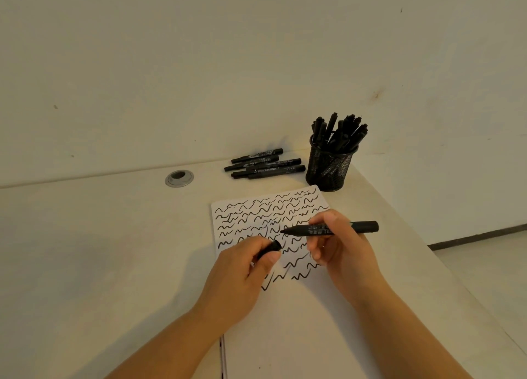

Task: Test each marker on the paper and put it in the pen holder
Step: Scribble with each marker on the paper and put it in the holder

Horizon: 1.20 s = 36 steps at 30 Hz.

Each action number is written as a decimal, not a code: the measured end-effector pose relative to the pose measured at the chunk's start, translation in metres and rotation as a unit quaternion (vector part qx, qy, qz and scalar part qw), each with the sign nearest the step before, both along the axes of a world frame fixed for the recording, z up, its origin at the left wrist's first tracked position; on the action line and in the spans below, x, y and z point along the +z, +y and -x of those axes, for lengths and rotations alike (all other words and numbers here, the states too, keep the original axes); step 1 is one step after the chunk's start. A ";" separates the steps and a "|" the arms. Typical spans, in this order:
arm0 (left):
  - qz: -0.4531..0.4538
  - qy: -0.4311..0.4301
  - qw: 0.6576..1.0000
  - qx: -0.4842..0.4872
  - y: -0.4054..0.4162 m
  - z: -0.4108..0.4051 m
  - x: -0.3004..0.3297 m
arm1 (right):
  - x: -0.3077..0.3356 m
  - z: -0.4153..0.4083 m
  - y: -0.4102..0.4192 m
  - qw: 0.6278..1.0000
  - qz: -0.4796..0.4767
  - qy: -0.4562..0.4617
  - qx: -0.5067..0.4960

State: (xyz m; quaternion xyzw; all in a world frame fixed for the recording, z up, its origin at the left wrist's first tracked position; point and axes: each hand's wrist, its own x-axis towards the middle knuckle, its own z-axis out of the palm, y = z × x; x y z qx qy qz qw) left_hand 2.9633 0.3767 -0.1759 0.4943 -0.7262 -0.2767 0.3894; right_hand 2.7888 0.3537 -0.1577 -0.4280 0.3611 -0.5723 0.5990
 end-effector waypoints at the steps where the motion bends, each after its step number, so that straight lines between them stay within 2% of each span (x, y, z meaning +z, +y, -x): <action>1: 0.000 -0.002 1.000 0.000 0.000 0.000 0.000 | -0.001 0.000 0.001 1.000 0.003 0.006 -0.008; 8: 0.009 0.000 1.000 -0.001 0.000 -0.002 0.001 | -0.004 0.000 0.001 0.997 -0.006 0.057 -0.054; 14: 0.018 -0.016 1.000 -0.003 0.002 -0.001 0.004 | -0.007 -0.003 0.002 0.994 0.017 0.102 -0.021; 18: 0.050 -0.068 0.996 -0.015 0.004 -0.001 0.007 | -0.006 -0.003 0.005 0.990 0.046 0.129 0.013; 23: 0.121 -0.156 0.980 -0.022 0.010 0.001 0.012 | -0.006 -0.006 0.009 0.989 0.089 0.114 0.002; 28: 0.163 -0.203 0.965 -0.019 0.015 0.006 0.018 | -0.008 -0.013 0.012 0.993 0.074 0.093 -0.006; 36: 0.187 -0.208 0.960 -0.016 0.021 0.011 0.019 | -0.012 -0.020 0.019 0.996 0.067 0.031 -0.040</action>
